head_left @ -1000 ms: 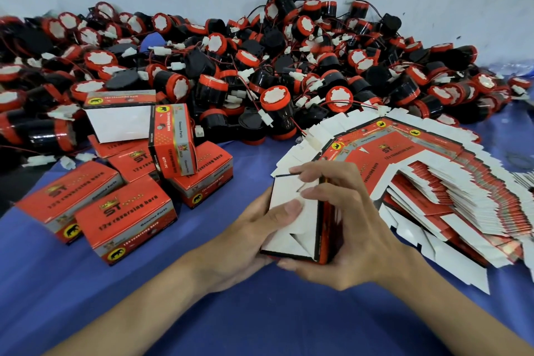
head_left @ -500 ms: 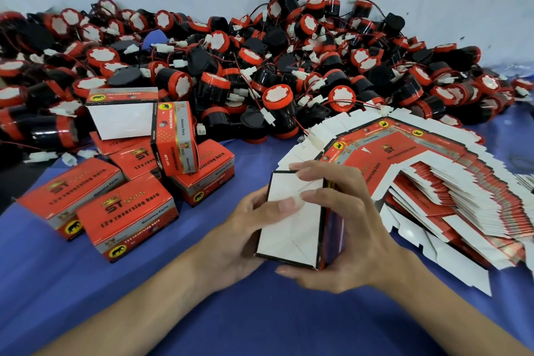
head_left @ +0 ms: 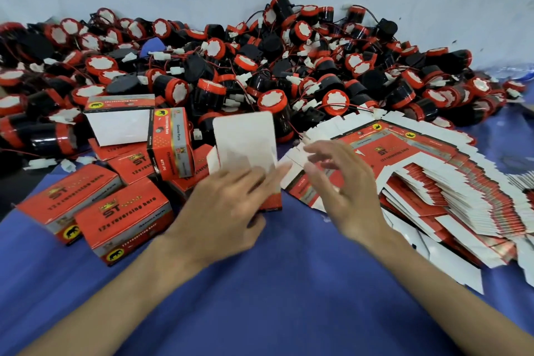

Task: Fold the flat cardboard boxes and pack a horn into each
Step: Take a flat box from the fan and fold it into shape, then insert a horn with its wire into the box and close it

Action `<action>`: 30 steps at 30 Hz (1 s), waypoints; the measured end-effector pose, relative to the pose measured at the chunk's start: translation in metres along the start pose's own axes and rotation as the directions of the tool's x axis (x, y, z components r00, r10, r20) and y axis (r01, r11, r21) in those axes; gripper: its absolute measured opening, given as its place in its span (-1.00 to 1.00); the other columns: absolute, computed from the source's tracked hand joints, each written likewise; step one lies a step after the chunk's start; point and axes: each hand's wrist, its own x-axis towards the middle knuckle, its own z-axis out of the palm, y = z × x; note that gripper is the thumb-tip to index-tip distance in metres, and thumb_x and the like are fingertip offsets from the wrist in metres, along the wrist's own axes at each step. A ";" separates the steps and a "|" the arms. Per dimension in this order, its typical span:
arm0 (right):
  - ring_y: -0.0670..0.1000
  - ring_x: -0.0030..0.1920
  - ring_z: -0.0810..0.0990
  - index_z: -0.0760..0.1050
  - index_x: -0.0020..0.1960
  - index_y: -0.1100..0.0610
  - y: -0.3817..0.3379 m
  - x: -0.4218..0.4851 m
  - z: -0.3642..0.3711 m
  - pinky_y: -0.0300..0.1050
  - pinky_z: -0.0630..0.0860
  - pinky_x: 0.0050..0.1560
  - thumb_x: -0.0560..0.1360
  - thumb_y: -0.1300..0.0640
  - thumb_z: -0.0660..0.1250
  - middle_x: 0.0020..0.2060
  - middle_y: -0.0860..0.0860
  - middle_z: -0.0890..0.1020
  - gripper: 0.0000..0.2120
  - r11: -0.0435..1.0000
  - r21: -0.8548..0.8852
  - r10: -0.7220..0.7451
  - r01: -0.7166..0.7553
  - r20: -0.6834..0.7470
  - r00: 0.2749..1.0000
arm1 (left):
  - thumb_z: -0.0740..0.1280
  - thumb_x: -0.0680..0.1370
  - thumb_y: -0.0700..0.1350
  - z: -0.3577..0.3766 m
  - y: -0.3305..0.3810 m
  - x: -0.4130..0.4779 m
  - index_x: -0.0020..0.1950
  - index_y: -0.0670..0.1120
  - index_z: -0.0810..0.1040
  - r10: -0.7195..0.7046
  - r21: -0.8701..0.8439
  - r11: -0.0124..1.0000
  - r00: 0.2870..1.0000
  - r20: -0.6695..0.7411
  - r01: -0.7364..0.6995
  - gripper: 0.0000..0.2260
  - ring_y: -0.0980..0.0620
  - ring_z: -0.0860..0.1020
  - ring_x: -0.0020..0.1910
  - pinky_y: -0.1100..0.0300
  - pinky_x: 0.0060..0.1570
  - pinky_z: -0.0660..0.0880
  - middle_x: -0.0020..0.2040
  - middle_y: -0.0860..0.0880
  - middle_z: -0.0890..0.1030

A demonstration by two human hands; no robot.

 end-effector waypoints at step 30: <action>-0.05 0.13 0.54 0.30 0.31 0.07 0.019 0.102 0.006 -0.09 0.52 0.17 0.39 -0.13 0.42 0.11 -0.07 0.50 -0.40 0.884 0.350 0.360 -0.309 -0.092 0.928 | 0.37 0.44 0.23 0.014 -0.002 -0.006 0.30 0.15 0.30 -0.510 -0.605 0.621 0.843 0.171 0.498 -0.51 0.53 0.23 0.21 0.66 0.11 0.10 0.23 0.25 0.37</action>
